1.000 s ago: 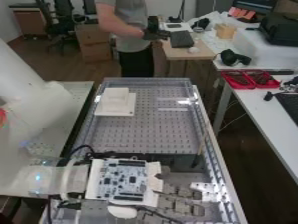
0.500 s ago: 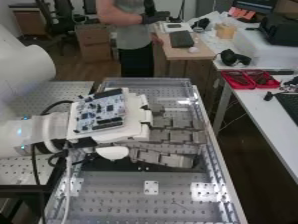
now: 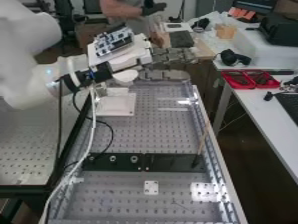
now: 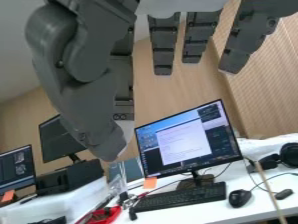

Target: Grab the paper clip and place it in the clear container

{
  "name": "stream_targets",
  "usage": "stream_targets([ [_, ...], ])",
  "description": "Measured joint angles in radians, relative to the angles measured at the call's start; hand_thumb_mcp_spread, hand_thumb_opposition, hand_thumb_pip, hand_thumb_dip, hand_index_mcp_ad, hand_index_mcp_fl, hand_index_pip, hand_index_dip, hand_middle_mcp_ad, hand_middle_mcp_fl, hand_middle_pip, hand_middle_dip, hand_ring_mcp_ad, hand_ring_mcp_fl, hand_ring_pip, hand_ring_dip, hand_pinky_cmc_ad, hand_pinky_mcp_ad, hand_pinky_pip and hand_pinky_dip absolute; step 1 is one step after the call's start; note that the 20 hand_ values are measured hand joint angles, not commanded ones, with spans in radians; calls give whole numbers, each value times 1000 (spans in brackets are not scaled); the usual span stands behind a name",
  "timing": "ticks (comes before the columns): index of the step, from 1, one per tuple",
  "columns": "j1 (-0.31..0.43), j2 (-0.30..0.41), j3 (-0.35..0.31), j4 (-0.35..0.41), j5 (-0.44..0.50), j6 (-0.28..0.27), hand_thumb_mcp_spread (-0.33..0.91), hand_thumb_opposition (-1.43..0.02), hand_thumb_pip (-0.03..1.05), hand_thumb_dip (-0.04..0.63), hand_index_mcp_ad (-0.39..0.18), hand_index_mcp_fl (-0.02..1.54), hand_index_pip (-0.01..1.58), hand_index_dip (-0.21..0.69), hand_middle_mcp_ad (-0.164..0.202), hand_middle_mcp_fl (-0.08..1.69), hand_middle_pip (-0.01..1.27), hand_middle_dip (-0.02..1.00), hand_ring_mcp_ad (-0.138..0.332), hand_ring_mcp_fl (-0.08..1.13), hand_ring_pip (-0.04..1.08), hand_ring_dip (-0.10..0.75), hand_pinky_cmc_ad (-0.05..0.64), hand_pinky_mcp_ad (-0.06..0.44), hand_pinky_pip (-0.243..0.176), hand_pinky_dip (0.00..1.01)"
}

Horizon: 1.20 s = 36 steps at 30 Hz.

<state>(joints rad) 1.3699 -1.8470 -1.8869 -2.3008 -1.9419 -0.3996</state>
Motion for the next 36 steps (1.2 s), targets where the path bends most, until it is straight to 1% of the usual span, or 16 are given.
stream_targets([
  [1, 27, 9, -10, 1, 22, -8, 461, -986, 613, 300, -185, 627, 1381, 77, 86, 131, 138, 176, 113, 14, 99, 110, 325, 265, -12, 195],
  [3, 55, 17, -20, 2, 49, -16, 461, -986, 613, 300, -185, 627, 1381, 77, 84, 131, 138, 176, 113, 14, 99, 110, 325, 262, -12, 195],
  [5, 105, 29, -38, 6, 98, -27, 461, -986, 613, 300, -185, 627, 1381, 77, 84, 131, 138, 176, 113, 12, 99, 110, 325, 262, -12, 195],
  [9, 167, 38, -55, 6, 157, -38, 461, -986, 613, 300, -185, 627, 1381, 77, 84, 131, 138, 176, 115, 12, 99, 110, 321, 262, -12, 195],
  [13, 250, 35, -65, -5, 233, -45, 461, -986, 613, 300, -185, 627, 1381, 77, 82, 131, 138, 176, 115, 12, 99, 110, 321, 262, -12, 195],
  [17, 318, 10, -59, -20, 302, -46, 461, -986, 613, 300, -185, 627, 1381, 77, 82, 131, 138, 176, 115, 12, 99, 110, 323, 262, -12, 195],
  [23, 360, -52, -26, -53, 359, -40, 461, -986, 613, 300, -185, 627, 1381, 77, 82, 131, 138, 176, 113, 12, 96, 110, 323, 262, -12, 195],
  [36, 391, -184, 66, -142, 425, -30, 457, -986, 613, 300, -185, 627, 1381, 77, 82, 131, 138, 176, 113, 12, 99, 113, 321, 262, -12, 195],
])
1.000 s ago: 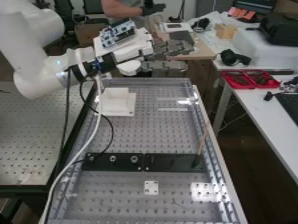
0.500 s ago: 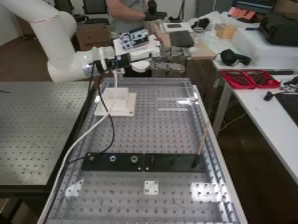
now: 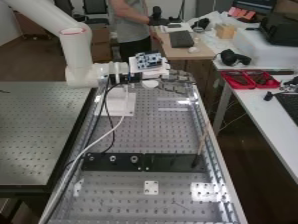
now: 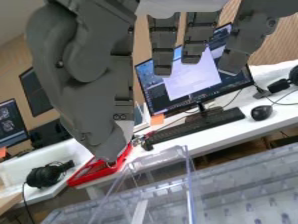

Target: Grab the paper clip and place it in the clear container

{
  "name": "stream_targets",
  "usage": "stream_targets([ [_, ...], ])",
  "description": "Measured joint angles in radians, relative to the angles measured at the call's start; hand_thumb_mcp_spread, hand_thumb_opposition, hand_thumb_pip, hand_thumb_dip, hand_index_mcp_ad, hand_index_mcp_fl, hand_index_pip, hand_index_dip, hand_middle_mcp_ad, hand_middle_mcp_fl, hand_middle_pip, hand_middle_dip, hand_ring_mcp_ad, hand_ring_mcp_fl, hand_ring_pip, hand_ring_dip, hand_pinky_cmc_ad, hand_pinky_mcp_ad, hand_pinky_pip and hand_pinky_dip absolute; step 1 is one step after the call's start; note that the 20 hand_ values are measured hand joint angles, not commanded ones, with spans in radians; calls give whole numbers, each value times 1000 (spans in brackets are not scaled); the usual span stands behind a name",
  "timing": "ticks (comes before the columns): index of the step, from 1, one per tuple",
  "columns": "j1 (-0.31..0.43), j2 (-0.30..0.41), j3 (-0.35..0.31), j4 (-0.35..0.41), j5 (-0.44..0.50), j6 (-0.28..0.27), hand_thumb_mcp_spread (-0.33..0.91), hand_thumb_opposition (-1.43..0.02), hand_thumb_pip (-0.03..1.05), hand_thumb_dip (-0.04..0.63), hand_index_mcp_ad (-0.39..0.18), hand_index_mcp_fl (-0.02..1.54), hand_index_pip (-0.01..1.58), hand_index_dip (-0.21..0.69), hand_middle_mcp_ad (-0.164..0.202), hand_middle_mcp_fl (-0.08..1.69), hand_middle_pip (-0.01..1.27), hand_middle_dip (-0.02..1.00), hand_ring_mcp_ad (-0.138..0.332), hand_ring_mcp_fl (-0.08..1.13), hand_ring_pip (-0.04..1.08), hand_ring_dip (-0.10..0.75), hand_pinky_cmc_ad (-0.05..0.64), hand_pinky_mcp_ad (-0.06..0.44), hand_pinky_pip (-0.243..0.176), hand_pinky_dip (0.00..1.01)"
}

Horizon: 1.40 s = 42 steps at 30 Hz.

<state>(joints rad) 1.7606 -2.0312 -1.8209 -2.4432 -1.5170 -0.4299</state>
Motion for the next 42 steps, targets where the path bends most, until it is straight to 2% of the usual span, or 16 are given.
stream_targets([
  [15, 22, -106, 129, -84, 54, -31, 457, -986, 613, 300, -185, 627, 1381, 77, 82, 131, 138, 176, 113, 12, 93, 117, 321, 265, -12, 195],
  [20, 27, -126, 166, -140, 68, -47, 456, -988, 613, 300, -185, 627, 1381, 72, 82, 131, 140, 182, 113, 12, 96, 119, 318, 262, -12, 195],
  [24, 28, -135, 189, -196, 66, -52, 469, -974, 648, 305, -204, 545, 1379, 73, 82, 86, 138, 182, 113, 12, 96, 119, 321, 262, -14, 206],
  [27, 27, -138, 196, -221, 57, -52, 428, -929, 668, 305, -206, 154, 1365, 63, 82, 38, 133, 182, 113, 16, 99, 119, 325, 262, -24, 283],
  [29, 25, -134, 189, -224, 53, -52, 403, -899, 717, 304, -206, 141, 1335, 63, 82, 17, 133, 187, 117, 14, 120, 119, 325, 265, -56, 335],
  [36, 15, -94, 159, -206, 48, -40, 363, -867, 721, 304, -206, 9, 1292, 66, 86, 0, 127, 187, 113, 9, 113, 119, 325, 264, -79, 442],
  [42, 0, -16, 117, -177, 33, -40, 349, -848, 721, 304, -206, 9, 1262, 68, 86, 0, 127, 187, 113, 3, 126, 117, 325, 264, -93, 449],
])
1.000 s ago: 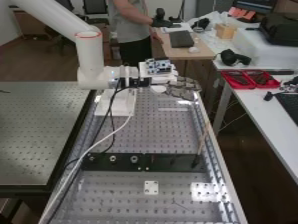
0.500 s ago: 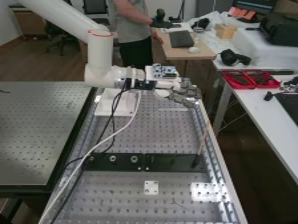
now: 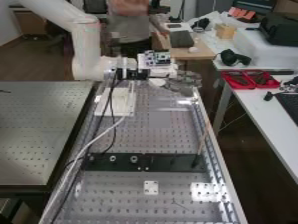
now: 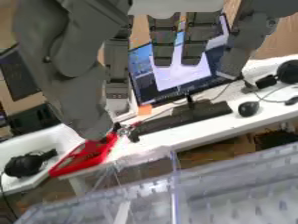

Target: Grab the paper clip and place it in the clear container

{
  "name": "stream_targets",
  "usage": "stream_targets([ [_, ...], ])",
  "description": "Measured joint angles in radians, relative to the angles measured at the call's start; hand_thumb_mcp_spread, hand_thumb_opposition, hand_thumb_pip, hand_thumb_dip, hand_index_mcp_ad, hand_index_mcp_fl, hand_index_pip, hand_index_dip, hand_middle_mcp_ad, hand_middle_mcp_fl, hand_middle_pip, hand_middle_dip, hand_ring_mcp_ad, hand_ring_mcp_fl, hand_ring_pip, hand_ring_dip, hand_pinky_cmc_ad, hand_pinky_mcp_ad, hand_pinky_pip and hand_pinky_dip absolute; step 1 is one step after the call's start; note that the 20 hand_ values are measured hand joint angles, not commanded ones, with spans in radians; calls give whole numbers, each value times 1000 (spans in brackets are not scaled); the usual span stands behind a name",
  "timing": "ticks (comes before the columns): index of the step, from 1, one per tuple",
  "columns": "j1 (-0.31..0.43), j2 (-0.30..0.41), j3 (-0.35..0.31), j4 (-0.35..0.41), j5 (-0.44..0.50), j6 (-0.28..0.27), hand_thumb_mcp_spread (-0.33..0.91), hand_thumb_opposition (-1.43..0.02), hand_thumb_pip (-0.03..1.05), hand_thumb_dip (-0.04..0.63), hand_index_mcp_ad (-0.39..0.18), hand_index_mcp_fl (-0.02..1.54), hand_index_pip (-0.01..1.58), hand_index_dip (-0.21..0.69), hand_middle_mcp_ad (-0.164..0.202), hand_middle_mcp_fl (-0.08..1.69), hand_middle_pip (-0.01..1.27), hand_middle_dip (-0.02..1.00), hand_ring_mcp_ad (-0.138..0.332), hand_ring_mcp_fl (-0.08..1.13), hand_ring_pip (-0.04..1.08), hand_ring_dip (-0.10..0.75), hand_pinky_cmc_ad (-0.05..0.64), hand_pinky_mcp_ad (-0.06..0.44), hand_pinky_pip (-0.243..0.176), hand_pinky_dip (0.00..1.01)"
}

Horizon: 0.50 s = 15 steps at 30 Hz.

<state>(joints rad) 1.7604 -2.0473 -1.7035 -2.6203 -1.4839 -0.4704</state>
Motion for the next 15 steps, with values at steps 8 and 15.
stream_targets([
  [8, -43, 166, -38, -48, -40, -27, 316, -848, 721, 304, -206, 9, 1080, 68, 86, 0, 126, 188, 113, 2, 131, 110, 325, 264, -105, 490],
  [15, -79, 219, -27, -147, -58, -38, 316, -852, 667, 305, -187, 5, 815, 72, 86, 0, 126, 188, 113, 5, 127, 110, 325, 264, -108, 490],
])
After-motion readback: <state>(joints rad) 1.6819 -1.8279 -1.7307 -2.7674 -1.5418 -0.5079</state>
